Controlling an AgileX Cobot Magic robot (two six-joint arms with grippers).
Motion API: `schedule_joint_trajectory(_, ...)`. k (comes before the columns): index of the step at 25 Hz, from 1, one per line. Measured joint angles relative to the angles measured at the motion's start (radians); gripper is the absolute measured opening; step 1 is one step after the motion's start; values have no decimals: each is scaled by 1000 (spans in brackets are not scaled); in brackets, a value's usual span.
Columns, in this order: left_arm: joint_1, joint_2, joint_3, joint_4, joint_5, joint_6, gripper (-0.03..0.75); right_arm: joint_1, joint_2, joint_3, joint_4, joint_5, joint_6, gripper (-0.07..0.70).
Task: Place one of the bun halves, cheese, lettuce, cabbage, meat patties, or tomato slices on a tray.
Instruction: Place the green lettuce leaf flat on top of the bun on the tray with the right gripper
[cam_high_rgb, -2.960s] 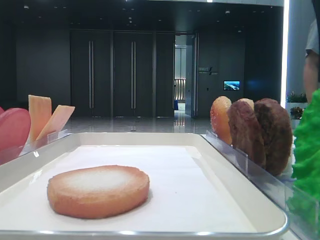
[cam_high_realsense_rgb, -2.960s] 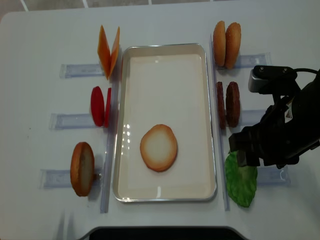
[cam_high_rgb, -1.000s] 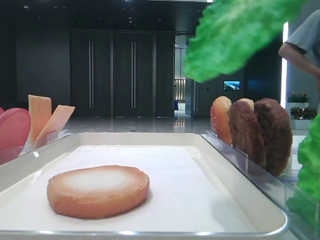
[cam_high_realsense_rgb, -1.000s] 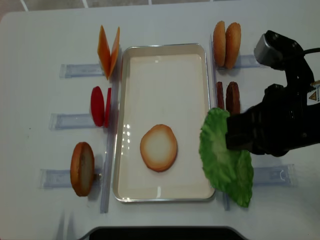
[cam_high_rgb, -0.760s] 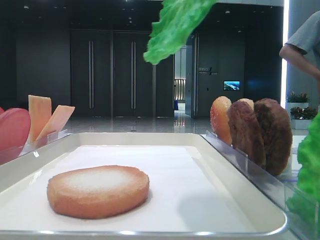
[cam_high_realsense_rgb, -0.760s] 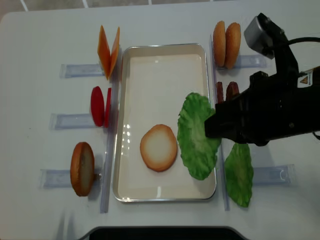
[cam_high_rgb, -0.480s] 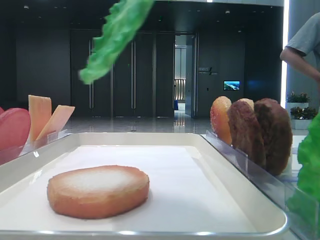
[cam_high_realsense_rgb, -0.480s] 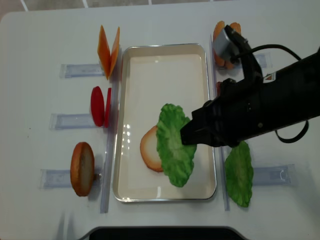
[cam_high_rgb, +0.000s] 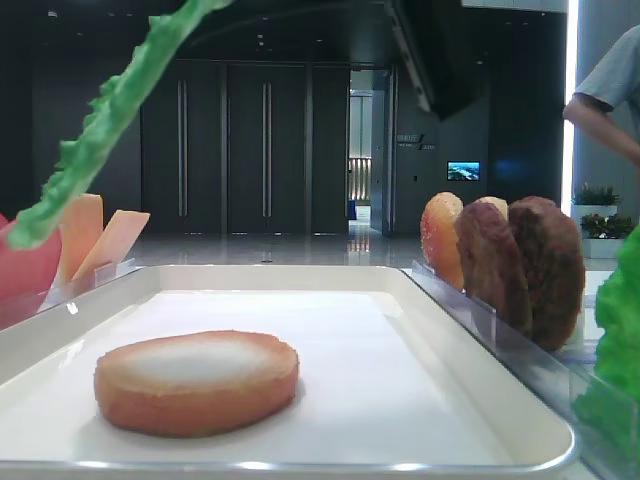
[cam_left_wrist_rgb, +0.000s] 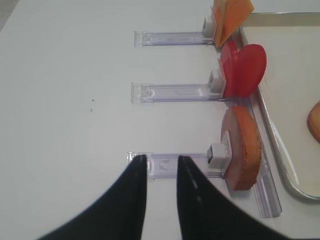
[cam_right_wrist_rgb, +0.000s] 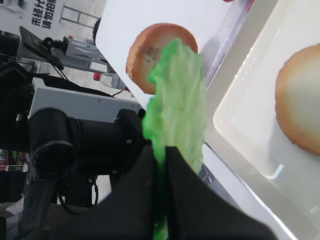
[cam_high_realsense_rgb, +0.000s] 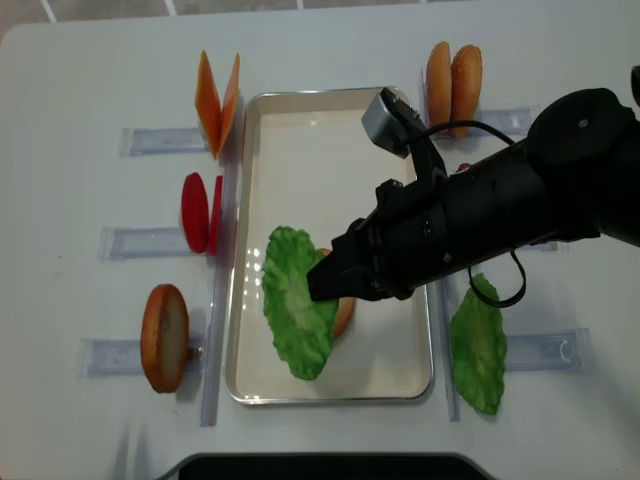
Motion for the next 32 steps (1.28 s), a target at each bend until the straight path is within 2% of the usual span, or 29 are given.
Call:
schedule_joint_trajectory(5,0,0,0,0,0,0,159,0,57,0,95,-4,-105,6)
schedule_joint_trajectory(13,0,0,0,0,0,0,159,0,117,0,196,-24,-204,6)
schedule_joint_trajectory(20,0,0,0,0,0,0,159,0,118,0,224,-79,-216,6)
schedule_joint_trajectory(32,0,0,0,0,0,0,159,0,134,0,225,-73,-242,6)
